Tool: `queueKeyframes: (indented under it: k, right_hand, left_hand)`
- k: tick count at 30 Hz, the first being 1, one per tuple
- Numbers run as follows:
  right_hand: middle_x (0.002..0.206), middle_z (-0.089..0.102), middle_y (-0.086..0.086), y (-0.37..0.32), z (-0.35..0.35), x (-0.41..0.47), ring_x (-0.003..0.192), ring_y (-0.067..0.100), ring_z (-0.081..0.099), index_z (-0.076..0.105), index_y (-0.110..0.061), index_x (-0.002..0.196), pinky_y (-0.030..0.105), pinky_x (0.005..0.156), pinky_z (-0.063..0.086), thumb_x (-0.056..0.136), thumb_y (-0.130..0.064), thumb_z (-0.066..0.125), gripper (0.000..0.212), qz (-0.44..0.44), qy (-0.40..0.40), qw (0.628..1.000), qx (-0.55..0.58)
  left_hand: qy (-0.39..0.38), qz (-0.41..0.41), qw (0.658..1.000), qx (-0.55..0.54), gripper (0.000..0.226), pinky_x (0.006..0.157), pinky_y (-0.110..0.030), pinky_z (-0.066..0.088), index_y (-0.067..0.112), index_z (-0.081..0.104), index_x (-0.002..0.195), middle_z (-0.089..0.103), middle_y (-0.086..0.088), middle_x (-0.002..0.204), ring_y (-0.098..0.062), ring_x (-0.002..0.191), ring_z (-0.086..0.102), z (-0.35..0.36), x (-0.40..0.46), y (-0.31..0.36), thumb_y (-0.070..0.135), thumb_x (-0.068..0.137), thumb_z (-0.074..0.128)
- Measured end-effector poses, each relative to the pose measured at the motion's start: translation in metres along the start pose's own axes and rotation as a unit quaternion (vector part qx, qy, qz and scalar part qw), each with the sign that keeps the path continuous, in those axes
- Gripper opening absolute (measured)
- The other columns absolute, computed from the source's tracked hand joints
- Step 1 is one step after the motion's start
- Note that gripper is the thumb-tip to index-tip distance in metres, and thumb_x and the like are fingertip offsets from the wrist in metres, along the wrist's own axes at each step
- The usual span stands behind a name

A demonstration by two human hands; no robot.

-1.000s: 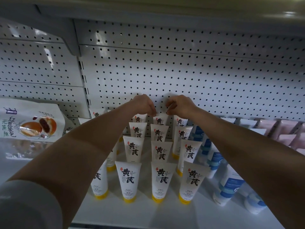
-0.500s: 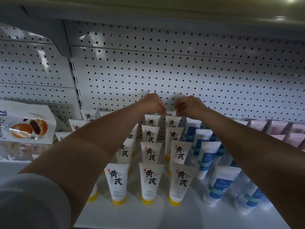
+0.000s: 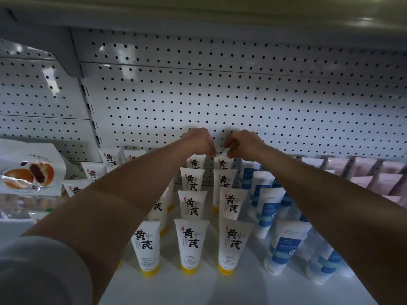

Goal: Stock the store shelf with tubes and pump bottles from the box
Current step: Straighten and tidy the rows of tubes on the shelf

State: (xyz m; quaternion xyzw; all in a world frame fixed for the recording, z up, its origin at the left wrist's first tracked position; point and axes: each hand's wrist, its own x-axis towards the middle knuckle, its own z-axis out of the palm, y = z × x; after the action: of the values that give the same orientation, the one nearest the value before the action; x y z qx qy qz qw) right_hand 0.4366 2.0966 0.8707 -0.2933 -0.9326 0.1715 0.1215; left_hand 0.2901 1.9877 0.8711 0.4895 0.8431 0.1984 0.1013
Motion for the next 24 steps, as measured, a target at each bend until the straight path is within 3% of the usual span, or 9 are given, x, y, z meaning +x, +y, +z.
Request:
queueKeyframes:
  k: [6, 10, 13, 17, 19, 22, 24]
  right_hand:
    - [0.098, 0.074, -0.002, 0.005, -0.025, -0.009, 0.097, 0.014, 0.068, 0.072, -0.017, 0.112, 0.028, 0.088, 0.053, 0.079, -0.013, 0.083, 0.035, 0.001, 0.034, 0.997, 0.072]
    - [0.100, 0.075, 0.001, 0.012, -0.048, -0.022, 0.092, 0.012, 0.067, 0.072, -0.016, 0.109, 0.015, 0.067, 0.047, 0.078, -0.013, 0.084, 0.034, 0.011, 0.059, 0.993, 0.106]
    - [0.098, 0.073, 0.000, 0.018, -0.057, -0.036, 0.092, 0.012, 0.066, 0.072, -0.015, 0.108, 0.012, 0.061, 0.046, 0.079, -0.014, 0.083, 0.031, 0.019, 0.070, 0.991, 0.111]
    - [0.099, 0.072, -0.001, 0.025, -0.065, -0.055, 0.100, 0.011, 0.064, 0.073, -0.017, 0.107, 0.014, 0.076, 0.045, 0.078, -0.015, 0.084, 0.030, 0.022, 0.068, 0.992, 0.105]
    - [0.103, 0.072, 0.000, 0.028, -0.067, -0.064, 0.101, 0.012, 0.063, 0.073, -0.016, 0.108, 0.018, 0.076, 0.045, 0.078, -0.017, 0.084, 0.032, 0.031, 0.066, 0.993, 0.096]
    - [0.105, 0.072, 0.001, 0.035, -0.067, -0.078, 0.098, 0.014, 0.064, 0.073, -0.016, 0.111, 0.020, 0.069, 0.048, 0.078, -0.018, 0.083, 0.034, 0.042, 0.052, 0.992, 0.102]
    - [0.108, 0.073, 0.001, 0.040, -0.066, -0.086, 0.104, 0.015, 0.064, 0.074, -0.015, 0.111, 0.023, 0.085, 0.051, 0.078, -0.018, 0.084, 0.035, 0.043, 0.044, 0.993, 0.098]
  left_hand:
    - [0.015, 0.028, 0.998, -0.062, 0.014, 0.096, -0.037, 0.053, 0.029, 0.080, 0.084, 0.074, 0.008, 0.100, -0.016, 0.103, 0.064, -0.010, -0.005, 0.002, 0.033, 0.071, 0.085]
    - [0.021, 0.044, 0.995, -0.086, 0.021, 0.103, -0.035, 0.047, 0.024, 0.080, 0.089, 0.073, 0.005, 0.108, -0.013, 0.111, 0.061, -0.016, -0.010, 0.017, 0.033, 0.071, 0.086]
    - [0.011, 0.057, 0.994, -0.093, 0.025, 0.104, -0.033, 0.046, 0.020, 0.079, 0.094, 0.072, 0.002, 0.111, -0.014, 0.113, 0.059, -0.015, -0.022, 0.029, 0.031, 0.073, 0.085]
    - [0.001, 0.077, 0.993, -0.093, 0.026, 0.095, -0.028, 0.049, 0.018, 0.079, 0.095, 0.073, 0.002, 0.107, -0.014, 0.109, 0.062, -0.007, -0.036, 0.045, 0.031, 0.073, 0.085]
    - [-0.008, 0.077, 0.993, -0.095, 0.028, 0.090, -0.026, 0.050, 0.017, 0.079, 0.098, 0.072, 0.001, 0.107, -0.014, 0.106, 0.062, -0.002, -0.043, 0.054, 0.031, 0.074, 0.084]
    - [-0.025, 0.080, 0.993, -0.088, 0.029, 0.094, -0.030, 0.051, 0.018, 0.079, 0.097, 0.072, 0.001, 0.107, -0.015, 0.106, 0.062, 0.008, -0.051, 0.067, 0.033, 0.073, 0.084]
    - [-0.043, 0.084, 0.992, -0.079, 0.029, 0.096, -0.034, 0.052, 0.019, 0.079, 0.096, 0.072, 0.001, 0.104, -0.017, 0.105, 0.063, 0.015, -0.055, 0.074, 0.034, 0.073, 0.085]
